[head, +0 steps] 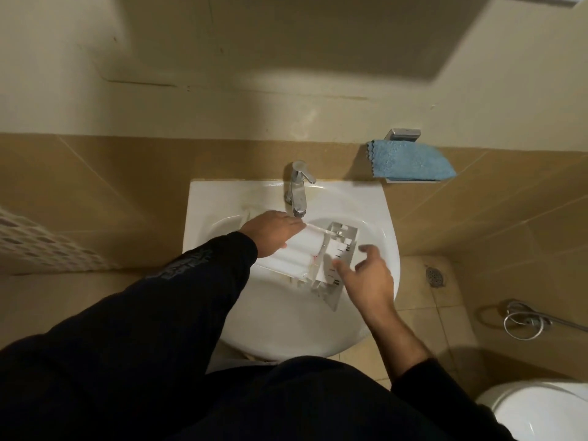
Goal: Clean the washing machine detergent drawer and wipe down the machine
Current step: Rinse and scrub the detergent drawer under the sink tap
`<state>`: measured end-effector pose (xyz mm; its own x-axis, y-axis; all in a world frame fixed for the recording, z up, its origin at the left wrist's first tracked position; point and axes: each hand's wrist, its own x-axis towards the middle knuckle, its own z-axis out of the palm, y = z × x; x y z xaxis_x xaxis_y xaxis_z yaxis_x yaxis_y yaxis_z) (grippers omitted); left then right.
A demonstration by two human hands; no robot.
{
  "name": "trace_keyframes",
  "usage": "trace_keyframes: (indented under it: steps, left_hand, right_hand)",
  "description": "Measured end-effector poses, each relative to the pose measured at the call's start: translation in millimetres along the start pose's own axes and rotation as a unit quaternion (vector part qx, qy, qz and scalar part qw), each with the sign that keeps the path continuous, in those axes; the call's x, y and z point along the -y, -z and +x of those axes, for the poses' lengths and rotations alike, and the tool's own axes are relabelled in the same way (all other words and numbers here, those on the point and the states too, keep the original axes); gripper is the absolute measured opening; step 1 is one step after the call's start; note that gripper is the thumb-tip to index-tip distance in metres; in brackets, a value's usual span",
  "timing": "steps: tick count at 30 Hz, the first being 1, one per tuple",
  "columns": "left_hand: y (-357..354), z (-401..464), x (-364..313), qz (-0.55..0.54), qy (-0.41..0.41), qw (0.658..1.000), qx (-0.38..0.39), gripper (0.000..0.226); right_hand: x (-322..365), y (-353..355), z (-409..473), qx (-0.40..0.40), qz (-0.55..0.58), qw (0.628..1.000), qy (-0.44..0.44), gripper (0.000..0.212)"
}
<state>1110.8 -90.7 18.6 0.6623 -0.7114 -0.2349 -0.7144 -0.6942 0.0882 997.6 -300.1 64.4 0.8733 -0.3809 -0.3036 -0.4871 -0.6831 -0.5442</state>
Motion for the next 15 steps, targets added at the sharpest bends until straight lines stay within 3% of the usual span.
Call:
trace_keyframes:
  steps: [2,4,6,10,12,15]
  left_hand:
    - [2,2,4,0.015,-0.012,1.000,-0.003,0.065]
    - [2,3,6,0.023,-0.017,1.000,-0.005,0.066]
    - [1,3,9,0.021,-0.017,1.000,-0.008,0.065]
    - [-3,-2,7,0.023,-0.014,0.997,-0.068,0.056]
    - [-7,-7,3,0.021,0.045,0.993,-0.110,0.049]
    - [-11,-13,4,0.016,0.135,0.984,-0.117,0.053]
  right_hand:
    - [7,-1,19,0.012,0.048,0.999,-0.020,0.093]
    - [14,-11,33,0.082,0.134,0.985,-0.075,0.115]
    - [20,-23,42,0.111,0.181,0.970,-0.119,0.124]
    - [26,-37,46,0.053,0.122,0.983,-0.125,0.096]
    - [26,-39,42,0.034,0.126,0.980,-0.148,0.084]
    - [16,-38,36,0.015,0.153,0.972,-0.180,0.084]
